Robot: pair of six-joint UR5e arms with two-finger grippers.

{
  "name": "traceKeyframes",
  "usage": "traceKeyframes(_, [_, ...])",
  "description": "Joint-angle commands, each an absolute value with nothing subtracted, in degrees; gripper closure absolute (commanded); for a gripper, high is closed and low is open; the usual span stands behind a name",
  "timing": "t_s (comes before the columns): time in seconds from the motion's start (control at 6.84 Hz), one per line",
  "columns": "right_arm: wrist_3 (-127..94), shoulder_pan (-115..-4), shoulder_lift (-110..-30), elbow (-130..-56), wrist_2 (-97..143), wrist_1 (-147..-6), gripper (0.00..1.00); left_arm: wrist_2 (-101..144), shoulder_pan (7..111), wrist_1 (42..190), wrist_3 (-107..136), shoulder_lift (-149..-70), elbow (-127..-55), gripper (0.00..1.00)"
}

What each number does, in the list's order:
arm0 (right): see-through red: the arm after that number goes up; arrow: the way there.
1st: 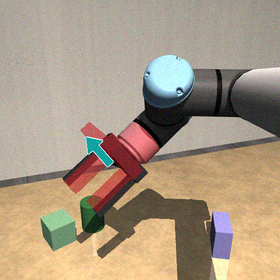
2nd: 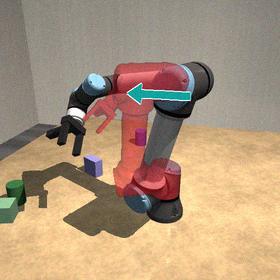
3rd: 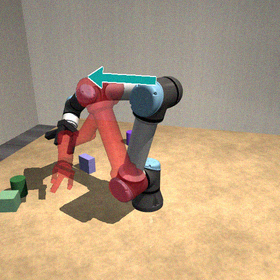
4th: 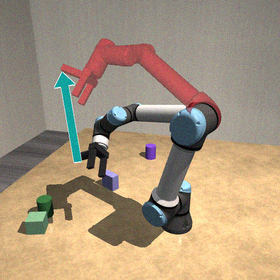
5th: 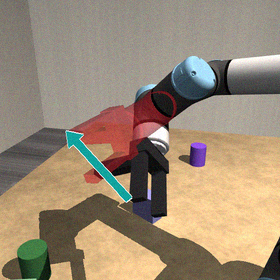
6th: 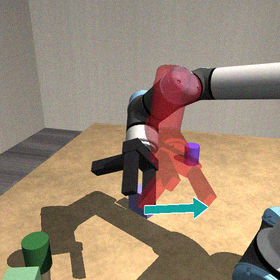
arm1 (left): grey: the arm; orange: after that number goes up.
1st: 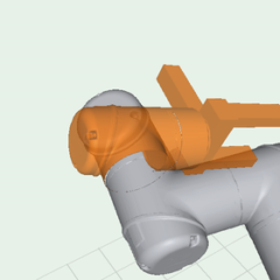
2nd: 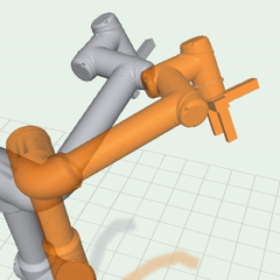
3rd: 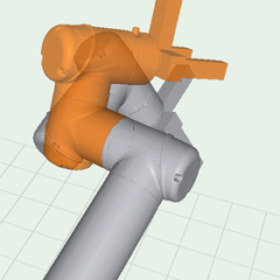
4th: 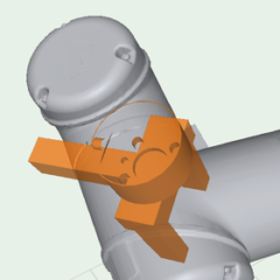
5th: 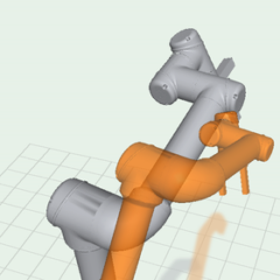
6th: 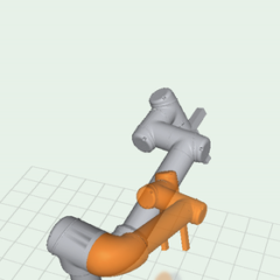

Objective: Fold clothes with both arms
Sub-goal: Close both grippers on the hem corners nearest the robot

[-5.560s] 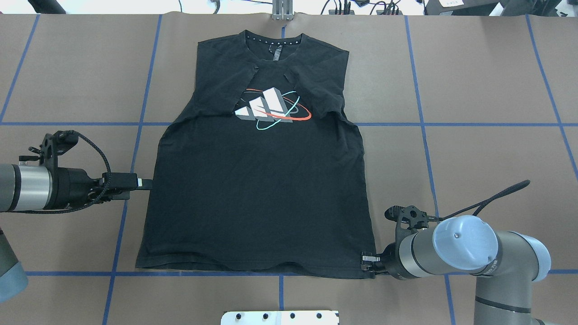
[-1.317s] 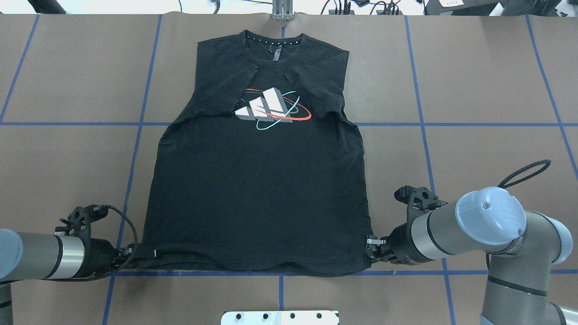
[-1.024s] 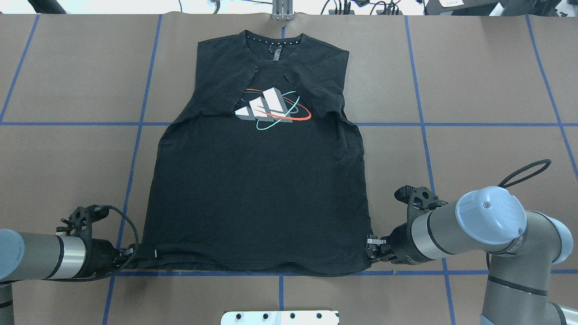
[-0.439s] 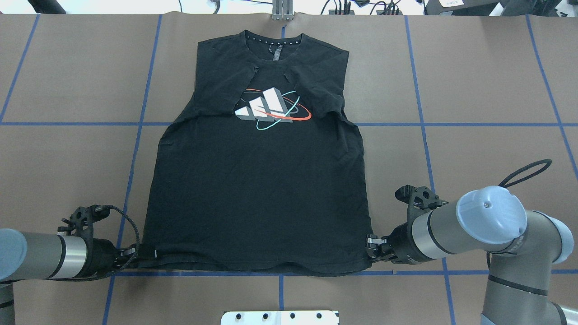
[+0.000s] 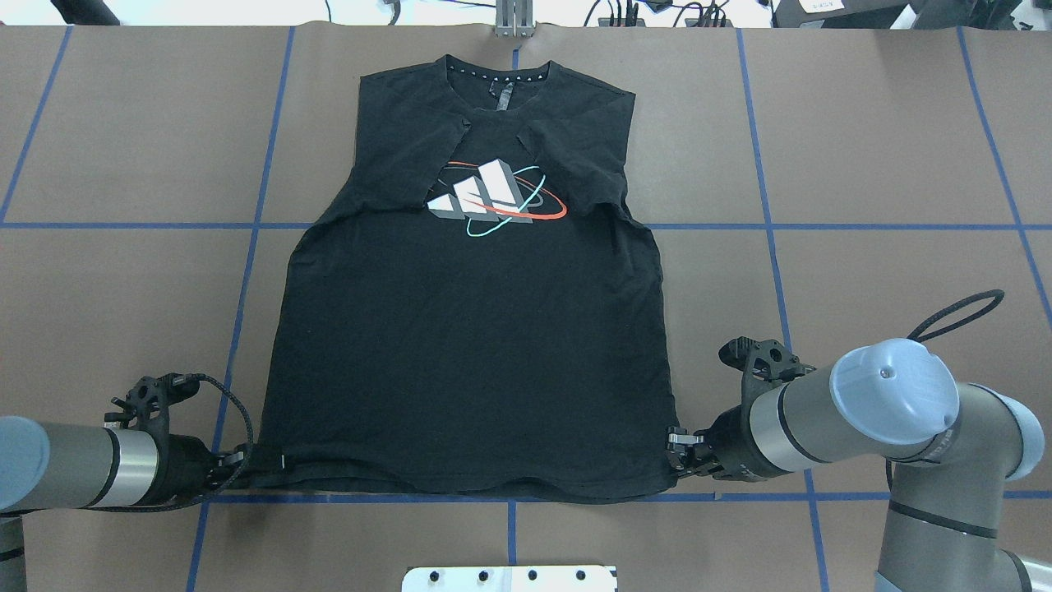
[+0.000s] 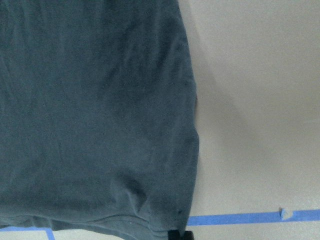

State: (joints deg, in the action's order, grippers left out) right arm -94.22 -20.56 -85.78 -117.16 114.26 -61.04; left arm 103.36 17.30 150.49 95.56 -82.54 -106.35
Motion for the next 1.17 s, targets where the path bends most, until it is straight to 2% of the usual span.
traceKeyframes(0.0, [-94.2,-20.6,-85.9,-117.2,114.3,-61.0,1.00,103.4,17.3,150.5,95.6,-82.6,-106.5,0.26])
traceKeyframes(0.59, [-94.2,-21.8,-86.0,-117.3,115.9,-61.0,1.00,103.5,17.5,149.1,95.6,-83.1,-108.0,1.00])
traceKeyframes(1.02, [-94.2,-22.7,-86.7,-119.4,117.4,-61.0,1.00,104.1,18.3,147.7,95.6,-79.3,-115.5,1.00])
